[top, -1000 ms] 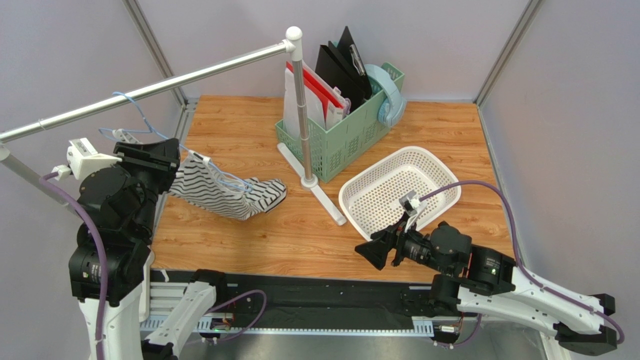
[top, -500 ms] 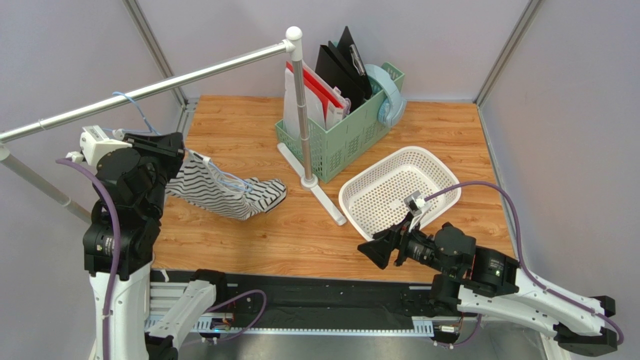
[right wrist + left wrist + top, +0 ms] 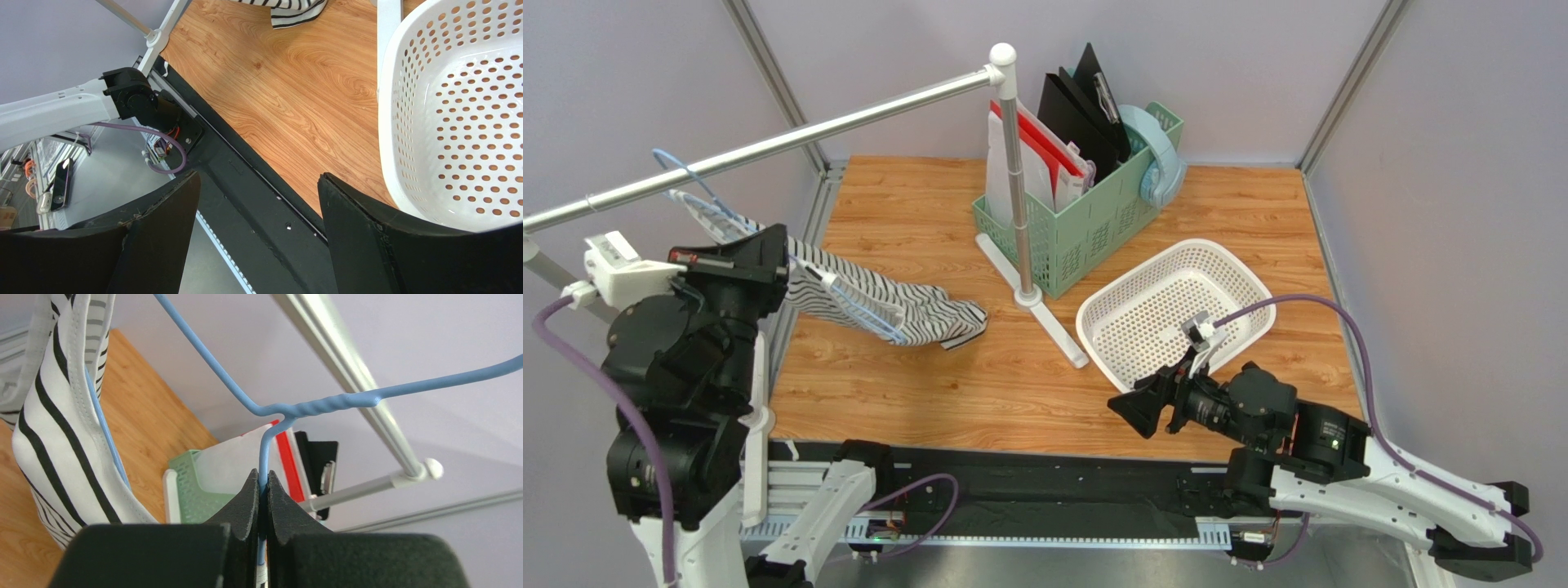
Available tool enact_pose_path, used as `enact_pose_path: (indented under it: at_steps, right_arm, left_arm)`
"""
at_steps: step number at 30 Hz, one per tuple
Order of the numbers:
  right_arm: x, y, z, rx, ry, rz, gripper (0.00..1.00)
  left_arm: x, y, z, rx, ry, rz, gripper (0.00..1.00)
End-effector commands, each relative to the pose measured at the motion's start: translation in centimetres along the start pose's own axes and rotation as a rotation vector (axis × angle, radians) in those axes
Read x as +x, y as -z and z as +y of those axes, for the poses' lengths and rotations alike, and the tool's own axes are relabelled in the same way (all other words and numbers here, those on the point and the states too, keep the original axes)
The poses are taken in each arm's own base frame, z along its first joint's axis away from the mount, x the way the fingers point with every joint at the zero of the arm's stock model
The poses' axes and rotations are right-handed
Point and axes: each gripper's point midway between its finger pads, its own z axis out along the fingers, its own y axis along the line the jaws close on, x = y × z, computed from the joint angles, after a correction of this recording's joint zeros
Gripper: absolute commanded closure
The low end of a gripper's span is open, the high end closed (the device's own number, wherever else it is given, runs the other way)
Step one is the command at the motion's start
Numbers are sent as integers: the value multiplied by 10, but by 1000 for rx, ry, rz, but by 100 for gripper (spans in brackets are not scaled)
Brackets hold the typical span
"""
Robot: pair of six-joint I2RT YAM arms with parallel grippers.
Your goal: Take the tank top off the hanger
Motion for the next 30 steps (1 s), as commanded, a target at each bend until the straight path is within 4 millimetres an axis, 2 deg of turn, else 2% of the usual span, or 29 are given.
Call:
enact_pose_path:
  at_steps: [1,5,6,8,9,10,11,12,14,15,16,17,18,24,27,28,30]
  right_arm:
    - [-20,3,15,-37,15,-41,24]
    - [-20,-1,19,-46,62,-18,24]
    - [-20,-1,19,-45,98,-13,24]
    - [-26,-3,25,-59,137,-7,24]
    - [-30,-4,29,-77,189,-12,24]
    - [-38,-2,42,-121,206,-17,24]
    - [-37,-7,48,-139,238,2,24]
    - [-45,-9,60,-182,256,-17,24]
    - [-52,-17,88,-284,317,9,26]
    - [-59,-19,101,-326,329,-5,27]
    - [-59,-21,114,-383,357,11,29]
    - [-72,-21,128,-416,364,-8,30]
    - [-71,-33,137,-435,376,4,31]
    - [-74,-62,202,-603,475,7,34]
    - [-77,-67,227,-670,504,-15,34]
    - [-70,-77,230,-672,512,3,34]
    - [-69,-80,242,-705,539,-11,34]
  left_arm:
    - [-16,32,-31,149,4,5,100]
    - [1,56,-43,272,19,110,100]
    - [7,70,-48,330,18,152,100]
    - [18,80,-46,359,19,205,100]
    - [23,95,-48,410,21,241,100]
    - [27,101,-49,434,34,264,100]
    - [35,103,-46,442,36,295,100]
    - [40,116,-47,489,38,325,100]
    - [49,124,-44,514,30,369,100]
    - [54,135,-44,550,26,401,100]
    - [61,136,-43,569,19,427,100]
    - [65,140,-43,593,9,442,100]
    - [69,150,-42,634,2,465,100]
    - [92,151,-26,633,-12,541,100]
    - [99,153,-23,643,-9,576,100]
    - [101,152,-21,640,-9,581,100]
    - [102,155,-19,647,-9,576,100]
